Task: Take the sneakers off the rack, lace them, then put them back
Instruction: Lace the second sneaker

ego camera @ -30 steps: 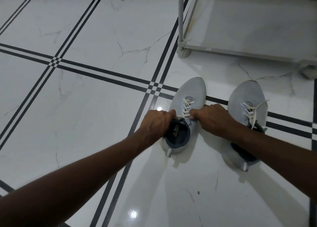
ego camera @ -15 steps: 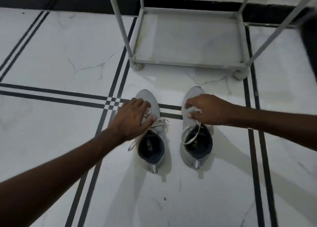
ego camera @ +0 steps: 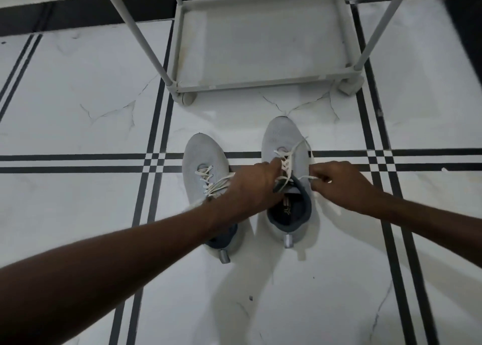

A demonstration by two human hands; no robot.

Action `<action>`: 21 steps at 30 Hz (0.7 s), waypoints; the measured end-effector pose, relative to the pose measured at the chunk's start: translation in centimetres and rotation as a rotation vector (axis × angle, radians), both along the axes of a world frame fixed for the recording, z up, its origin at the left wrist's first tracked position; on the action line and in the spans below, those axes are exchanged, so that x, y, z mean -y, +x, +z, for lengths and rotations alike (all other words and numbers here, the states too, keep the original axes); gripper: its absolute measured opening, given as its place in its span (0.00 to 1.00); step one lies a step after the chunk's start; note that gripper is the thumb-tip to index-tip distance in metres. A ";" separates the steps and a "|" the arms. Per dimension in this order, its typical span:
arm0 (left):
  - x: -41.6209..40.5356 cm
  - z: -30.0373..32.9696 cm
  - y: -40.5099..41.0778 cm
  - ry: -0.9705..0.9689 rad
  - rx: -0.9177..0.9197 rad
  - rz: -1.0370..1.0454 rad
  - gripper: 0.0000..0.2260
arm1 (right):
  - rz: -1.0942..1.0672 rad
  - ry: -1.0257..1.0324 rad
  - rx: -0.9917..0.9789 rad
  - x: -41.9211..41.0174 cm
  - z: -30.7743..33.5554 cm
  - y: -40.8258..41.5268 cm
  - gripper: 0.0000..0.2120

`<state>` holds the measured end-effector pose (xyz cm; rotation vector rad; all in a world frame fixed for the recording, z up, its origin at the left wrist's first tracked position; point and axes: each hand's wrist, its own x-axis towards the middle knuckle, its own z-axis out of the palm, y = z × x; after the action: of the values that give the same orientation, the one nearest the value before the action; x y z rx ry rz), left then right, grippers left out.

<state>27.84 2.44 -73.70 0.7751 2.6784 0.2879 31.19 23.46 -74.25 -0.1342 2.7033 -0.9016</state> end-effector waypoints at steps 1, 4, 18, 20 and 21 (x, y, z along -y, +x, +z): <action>0.1 0.0 -0.1 0.056 0.027 0.061 0.24 | -0.049 -0.076 0.056 -0.2 0.3 0.0 0.13; 0.6 1.3 -0.9 0.187 0.166 0.226 0.17 | -0.140 -0.278 0.185 -0.5 0.9 -0.2 0.14; 1.9 1.0 -1.8 0.036 0.189 0.008 0.20 | 0.186 0.116 0.082 -0.1 -0.3 -1.2 0.09; 1.3 0.6 -2.0 0.000 0.273 0.031 0.17 | 0.186 0.129 0.087 0.1 -0.2 -1.6 0.10; 1.3 0.7 -2.5 0.010 0.282 0.029 0.14 | 0.192 0.126 0.086 0.0 -0.1 -1.8 0.11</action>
<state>25.35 1.17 -73.02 0.6453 2.4255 0.3870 29.39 23.43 -74.36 -0.3149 2.6048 -0.6638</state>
